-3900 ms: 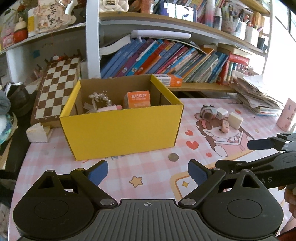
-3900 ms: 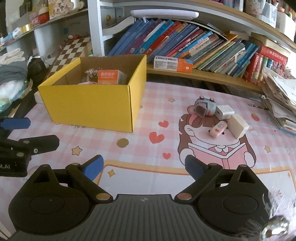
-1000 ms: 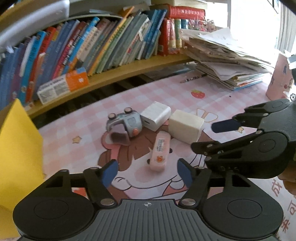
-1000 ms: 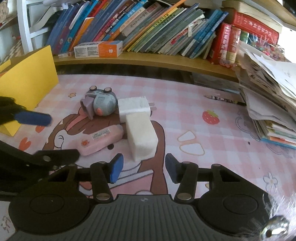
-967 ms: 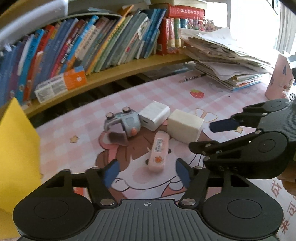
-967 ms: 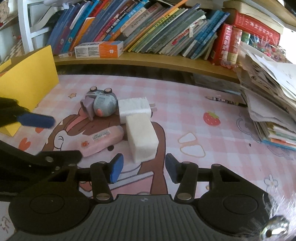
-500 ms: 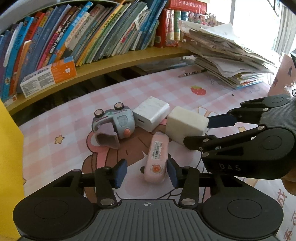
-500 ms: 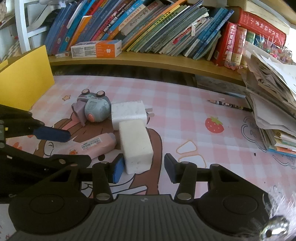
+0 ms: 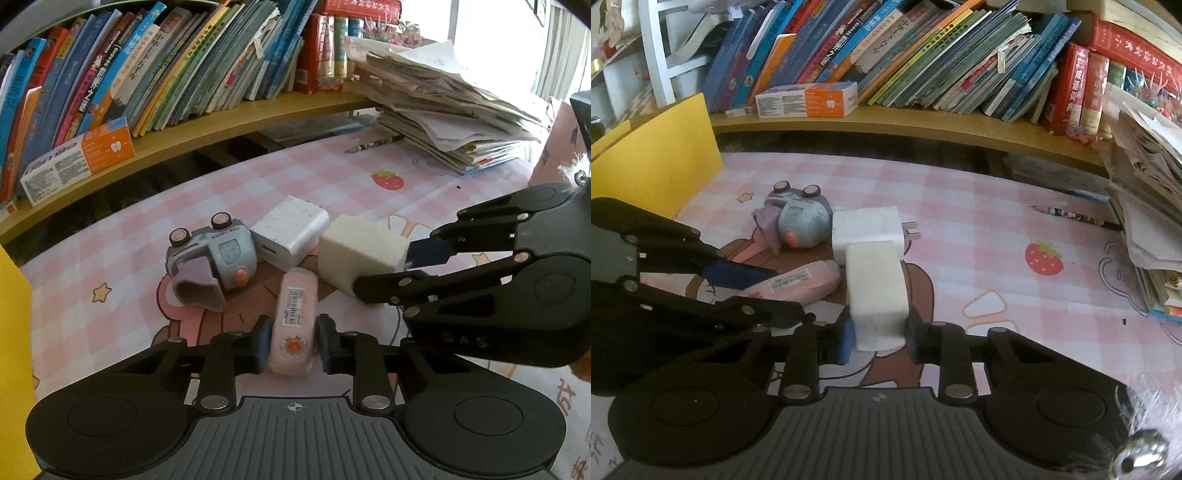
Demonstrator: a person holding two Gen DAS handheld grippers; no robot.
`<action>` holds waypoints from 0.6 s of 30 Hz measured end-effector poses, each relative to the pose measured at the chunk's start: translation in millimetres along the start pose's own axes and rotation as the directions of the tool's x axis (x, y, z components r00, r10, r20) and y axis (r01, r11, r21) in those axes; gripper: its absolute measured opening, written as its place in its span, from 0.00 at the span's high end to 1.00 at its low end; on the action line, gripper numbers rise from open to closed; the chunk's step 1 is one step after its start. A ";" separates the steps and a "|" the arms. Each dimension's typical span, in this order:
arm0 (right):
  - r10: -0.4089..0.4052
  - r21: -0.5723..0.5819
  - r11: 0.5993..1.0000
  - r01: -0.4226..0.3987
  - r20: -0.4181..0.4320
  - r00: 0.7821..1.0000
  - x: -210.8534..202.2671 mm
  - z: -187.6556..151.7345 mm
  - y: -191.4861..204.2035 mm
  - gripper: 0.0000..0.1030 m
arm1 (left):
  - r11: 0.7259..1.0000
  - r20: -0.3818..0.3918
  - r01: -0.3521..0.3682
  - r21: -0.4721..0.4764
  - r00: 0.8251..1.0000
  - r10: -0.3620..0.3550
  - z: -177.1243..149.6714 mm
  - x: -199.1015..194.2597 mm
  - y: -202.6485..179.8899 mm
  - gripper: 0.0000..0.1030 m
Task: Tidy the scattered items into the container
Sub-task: 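Close left gripper on pink case while right gripper grasps the sponge, then carry pink case with left gripper while right gripper carries sponge to yellow box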
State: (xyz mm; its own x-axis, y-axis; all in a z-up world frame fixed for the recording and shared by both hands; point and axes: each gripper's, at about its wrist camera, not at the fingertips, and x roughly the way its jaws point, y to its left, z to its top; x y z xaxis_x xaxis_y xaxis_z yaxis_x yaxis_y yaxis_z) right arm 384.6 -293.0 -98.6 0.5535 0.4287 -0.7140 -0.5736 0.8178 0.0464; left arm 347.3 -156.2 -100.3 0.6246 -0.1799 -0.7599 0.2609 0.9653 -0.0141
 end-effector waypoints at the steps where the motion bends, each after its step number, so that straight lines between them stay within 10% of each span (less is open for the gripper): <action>1: 0.000 0.006 1.000 0.000 -0.002 1.000 -0.1 0.2 0.3 0.75 | 1.000 0.000 0.003 0.000 1.000 -0.003 -0.1 -0.5 -0.2 0.78; 18: -0.009 0.016 1.000 0.009 -0.002 1.000 -31.6 4.7 25.5 0.77 | 0.997 0.012 0.014 -0.073 1.000 -0.013 -13.6 -35.4 10.2 0.78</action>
State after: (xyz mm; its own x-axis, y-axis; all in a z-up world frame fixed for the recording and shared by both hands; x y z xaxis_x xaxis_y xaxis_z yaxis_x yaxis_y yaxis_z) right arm 355.3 -283.9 -71.6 0.5575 0.4210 -0.7155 -0.5593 0.8274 0.0510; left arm 317.8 -137.4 -82.3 0.6302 -0.1947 -0.7516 0.2153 0.9739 -0.0718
